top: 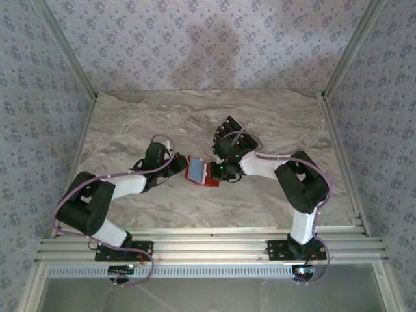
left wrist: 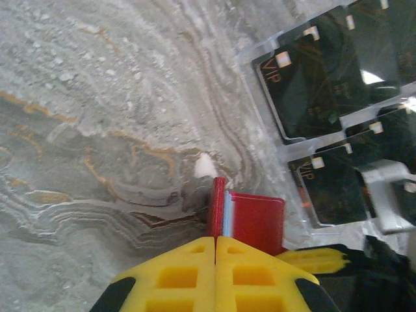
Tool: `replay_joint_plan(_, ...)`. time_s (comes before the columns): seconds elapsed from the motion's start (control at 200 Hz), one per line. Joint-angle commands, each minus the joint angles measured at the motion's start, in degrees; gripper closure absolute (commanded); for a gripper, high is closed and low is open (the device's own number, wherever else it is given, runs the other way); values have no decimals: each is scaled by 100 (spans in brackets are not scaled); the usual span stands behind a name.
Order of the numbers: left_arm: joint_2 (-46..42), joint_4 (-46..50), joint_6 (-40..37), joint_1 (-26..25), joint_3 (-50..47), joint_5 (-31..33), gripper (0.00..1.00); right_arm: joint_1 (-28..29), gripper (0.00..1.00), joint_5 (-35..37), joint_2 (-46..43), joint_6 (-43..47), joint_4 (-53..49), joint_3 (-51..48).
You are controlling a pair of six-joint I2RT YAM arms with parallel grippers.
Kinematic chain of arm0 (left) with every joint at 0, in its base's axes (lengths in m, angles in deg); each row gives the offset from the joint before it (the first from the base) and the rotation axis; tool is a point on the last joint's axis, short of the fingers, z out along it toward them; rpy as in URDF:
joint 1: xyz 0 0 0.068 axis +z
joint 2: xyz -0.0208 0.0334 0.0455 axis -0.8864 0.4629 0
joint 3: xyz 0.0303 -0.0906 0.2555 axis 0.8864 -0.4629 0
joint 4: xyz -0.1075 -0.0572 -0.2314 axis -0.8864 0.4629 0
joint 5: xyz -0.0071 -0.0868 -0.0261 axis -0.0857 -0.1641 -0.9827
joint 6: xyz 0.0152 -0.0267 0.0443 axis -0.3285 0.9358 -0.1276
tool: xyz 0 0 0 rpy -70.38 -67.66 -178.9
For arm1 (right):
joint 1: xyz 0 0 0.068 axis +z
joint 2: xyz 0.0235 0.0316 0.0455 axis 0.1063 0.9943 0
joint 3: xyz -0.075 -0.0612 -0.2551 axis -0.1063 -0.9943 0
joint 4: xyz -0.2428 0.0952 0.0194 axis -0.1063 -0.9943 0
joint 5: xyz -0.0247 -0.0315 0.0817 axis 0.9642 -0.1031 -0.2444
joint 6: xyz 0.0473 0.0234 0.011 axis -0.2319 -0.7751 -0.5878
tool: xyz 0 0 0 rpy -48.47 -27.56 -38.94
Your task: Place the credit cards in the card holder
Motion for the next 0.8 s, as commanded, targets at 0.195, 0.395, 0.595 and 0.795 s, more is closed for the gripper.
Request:
replay_joint_plan(0.195,-109,27,8,-586,363,76,100,-25,93,172,504,119,-271,-41)
replay_joint_plan(0.395,164,217,26,-685,405,269,100,-46,91,197,406,145,-334,-54)
replay_joint_plan(0.595,69,478,-36,-705,348,555,100,-152,78,300,64,218,-576,-81)
replay_joint_plan(0.795,-129,766,-126,-703,313,809,100,-339,70,432,-544,343,-964,-111)
